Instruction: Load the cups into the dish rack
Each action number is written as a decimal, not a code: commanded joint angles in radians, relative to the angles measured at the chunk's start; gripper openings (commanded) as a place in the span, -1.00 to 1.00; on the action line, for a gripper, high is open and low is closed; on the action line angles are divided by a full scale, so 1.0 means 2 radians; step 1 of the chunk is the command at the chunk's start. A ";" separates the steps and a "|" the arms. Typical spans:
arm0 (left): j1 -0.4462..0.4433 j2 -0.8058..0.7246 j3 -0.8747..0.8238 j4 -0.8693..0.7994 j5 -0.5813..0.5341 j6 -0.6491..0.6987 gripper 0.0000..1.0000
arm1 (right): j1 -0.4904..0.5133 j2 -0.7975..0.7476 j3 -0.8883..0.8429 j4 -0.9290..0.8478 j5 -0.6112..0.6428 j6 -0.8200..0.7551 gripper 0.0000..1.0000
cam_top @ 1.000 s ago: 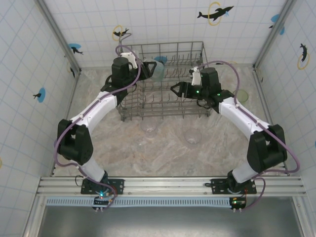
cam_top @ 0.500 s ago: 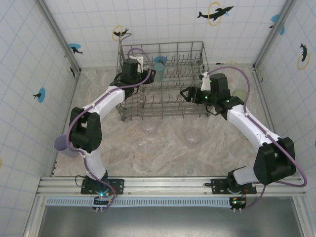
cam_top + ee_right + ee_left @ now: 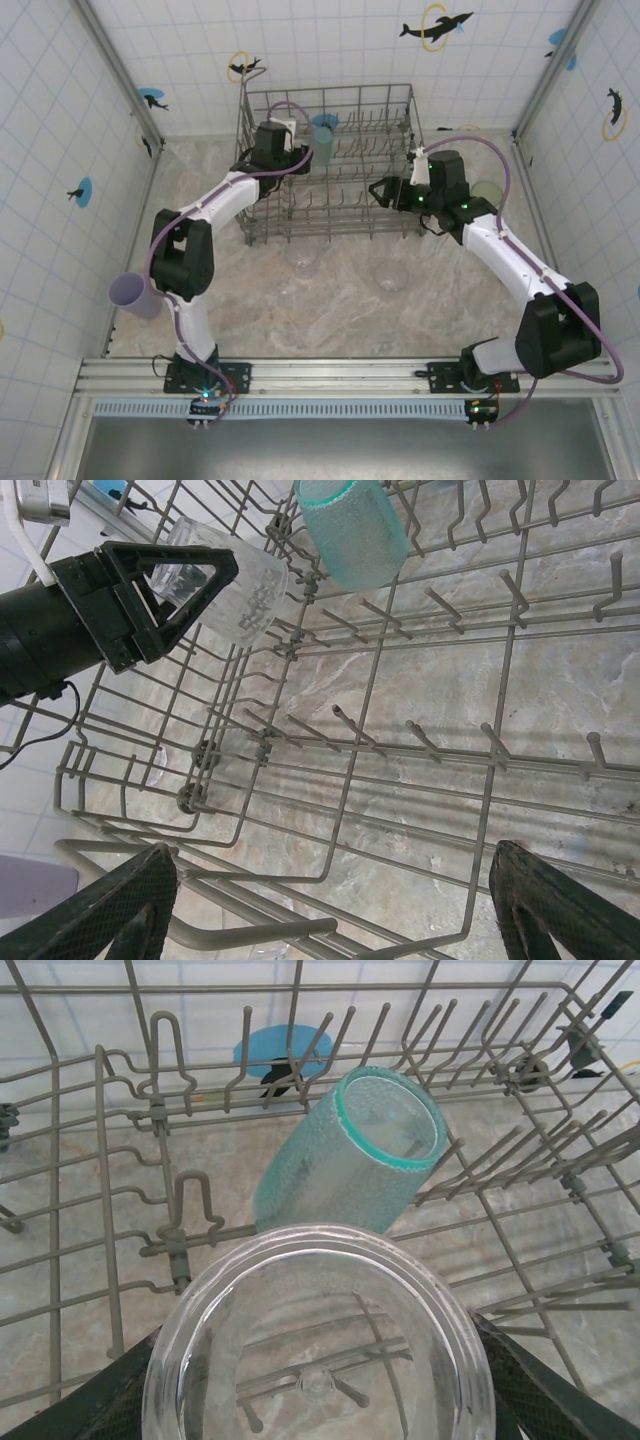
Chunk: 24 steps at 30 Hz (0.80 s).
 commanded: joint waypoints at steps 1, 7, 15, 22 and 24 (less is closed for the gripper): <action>-0.003 0.016 0.017 -0.007 -0.016 0.024 -1.00 | -0.002 -0.017 -0.009 -0.002 0.005 -0.001 0.67; -0.002 0.038 0.025 -0.009 -0.016 0.029 -1.00 | -0.002 -0.016 -0.007 -0.003 0.005 0.000 0.67; -0.002 0.074 0.051 -0.030 -0.027 0.045 -0.92 | -0.002 -0.016 -0.011 -0.003 0.007 0.002 0.68; -0.003 0.087 0.054 -0.035 -0.032 0.048 -0.52 | -0.003 -0.016 -0.013 0.000 0.007 0.005 0.68; -0.002 0.089 0.055 -0.036 -0.032 0.049 -0.38 | -0.003 -0.016 -0.013 0.000 0.007 0.006 0.68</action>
